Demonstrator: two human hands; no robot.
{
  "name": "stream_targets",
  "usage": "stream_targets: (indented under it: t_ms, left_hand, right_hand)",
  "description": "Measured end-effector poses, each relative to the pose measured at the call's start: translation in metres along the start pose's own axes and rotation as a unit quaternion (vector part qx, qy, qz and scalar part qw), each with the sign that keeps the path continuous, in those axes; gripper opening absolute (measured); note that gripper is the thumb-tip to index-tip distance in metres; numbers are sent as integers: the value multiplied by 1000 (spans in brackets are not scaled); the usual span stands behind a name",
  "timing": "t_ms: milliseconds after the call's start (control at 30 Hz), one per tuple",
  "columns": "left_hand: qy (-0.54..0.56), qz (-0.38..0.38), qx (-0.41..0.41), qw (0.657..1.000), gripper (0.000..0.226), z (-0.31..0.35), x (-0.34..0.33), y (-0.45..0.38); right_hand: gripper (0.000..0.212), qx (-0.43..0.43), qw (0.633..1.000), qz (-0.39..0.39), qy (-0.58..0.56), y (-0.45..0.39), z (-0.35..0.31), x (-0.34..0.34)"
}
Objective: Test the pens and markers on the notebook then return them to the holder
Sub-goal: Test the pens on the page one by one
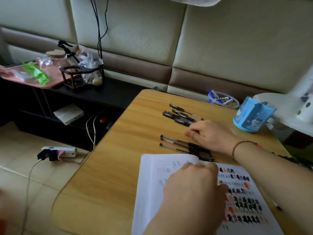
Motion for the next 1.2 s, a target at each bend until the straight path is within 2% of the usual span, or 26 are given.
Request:
stream_targets:
  t_ms: [67,133,200,267,367,433,500,533,567,633,700,767,800,867,967,1067,1200]
  left_hand:
    - [-5,-12,-3,1000,32,-1,-1,-1]
    - [-6,-8,-6,1000,31,-2,0,0]
    - [-13,0,-11,1000,32,-1,1,0]
    - [-11,0,-12,1000,31,-1,0,0]
    - [25,35,-23,999,30,-1,-2,0]
    - [38,97,-37,994,43,-4,-2,-1]
    - [-25,162,-33,986,63,-8,0,-1]
    - [-62,196,-32,978,66,-8,2,-1]
    - [-89,224,-39,970,61,-6,5,0]
    - [-95,244,-88,961,36,2,5,3]
    - [-60,201,-156,965,18,14,3,8]
    - [-9,98,-229,968,13,28,-6,12]
    - [17,32,-252,967,13,33,-12,14]
    - [66,-77,-251,963,20,36,-18,18]
    - [101,-161,-210,959,17,27,-16,19]
    - [123,-188,-213,951,14,26,-10,20]
    - [90,-155,-255,950,12,34,-6,21]
  right_hand:
    - [34,-109,992,63,-11,-1,21,-2]
    - [21,-178,983,32,21,0,35,-11]
    - [21,-188,981,-22,41,2,40,-23]
    - [20,-188,981,-25,29,6,38,-26]
    - [17,-171,984,19,48,16,28,-11]
    - [16,-165,982,80,40,38,17,12]
    - [15,-132,983,126,-35,76,-5,42]
    - [16,-115,978,135,-113,99,-15,55]
    - [16,-114,962,142,-205,122,-25,69]
    - [17,-137,917,165,-337,165,-30,87]
    - [23,-143,869,182,-437,192,-36,89]
    - [48,-171,783,207,-561,203,-43,74]
    - [56,-185,758,223,-585,204,-52,70]
    - [60,-188,748,227,-595,204,-65,66]
    - [51,-148,729,190,-641,204,-65,58]
    - [38,-104,753,165,-628,207,-62,53]
    - [30,-56,758,164,-629,212,-56,56]
Point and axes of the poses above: each hand's wrist, its own y-axis away from the middle knuckle, its own x-axis out of the back of the hand, z = x × y, the point moved 3 cm from there along -y, towards the middle knuckle, and after that the axes turned 8 degrees about y, right-handed, at the moved point
